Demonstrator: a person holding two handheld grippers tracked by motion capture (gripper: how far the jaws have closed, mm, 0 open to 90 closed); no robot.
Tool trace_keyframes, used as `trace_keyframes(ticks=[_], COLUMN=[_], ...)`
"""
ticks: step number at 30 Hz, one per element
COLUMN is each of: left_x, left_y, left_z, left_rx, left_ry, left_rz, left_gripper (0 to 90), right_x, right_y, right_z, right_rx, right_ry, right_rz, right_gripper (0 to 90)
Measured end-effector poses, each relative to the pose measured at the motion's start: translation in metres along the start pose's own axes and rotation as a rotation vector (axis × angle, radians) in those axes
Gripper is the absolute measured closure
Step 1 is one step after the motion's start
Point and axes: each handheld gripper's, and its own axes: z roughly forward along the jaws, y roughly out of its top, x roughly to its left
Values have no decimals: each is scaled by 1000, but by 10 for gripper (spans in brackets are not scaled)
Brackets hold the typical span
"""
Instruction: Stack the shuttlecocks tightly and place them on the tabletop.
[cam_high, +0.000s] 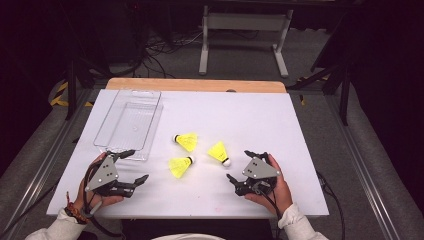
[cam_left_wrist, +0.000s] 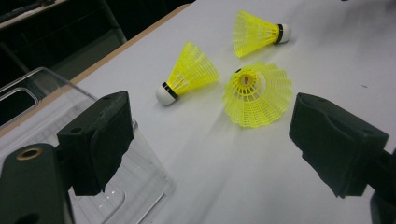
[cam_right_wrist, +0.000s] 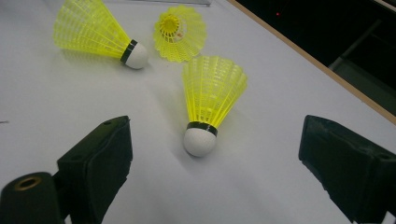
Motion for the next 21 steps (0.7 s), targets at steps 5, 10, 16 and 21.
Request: trace_keyframes(ticks=[5, 10, 16, 21], left_x=[1, 2, 5, 5], left_y=[-7, -15, -19, -18], left_z=[-6, -13, -21, -22], left_rx=[-3, 3, -16, -27], left_ry=[-5, -1, 13, 4], left_rz=[-38, -67, -90, -87], left_gripper=[134, 123, 90, 75], right_x=[-1, -1, -2, -8], right_y=[0, 0, 1, 11], right_z=[1, 2, 4, 8], right_rx=[0, 3, -6, -12], right_ry=[-1, 1, 5, 36], right_rz=[7, 14, 31, 56], right_gripper=[109, 112, 134, 192])
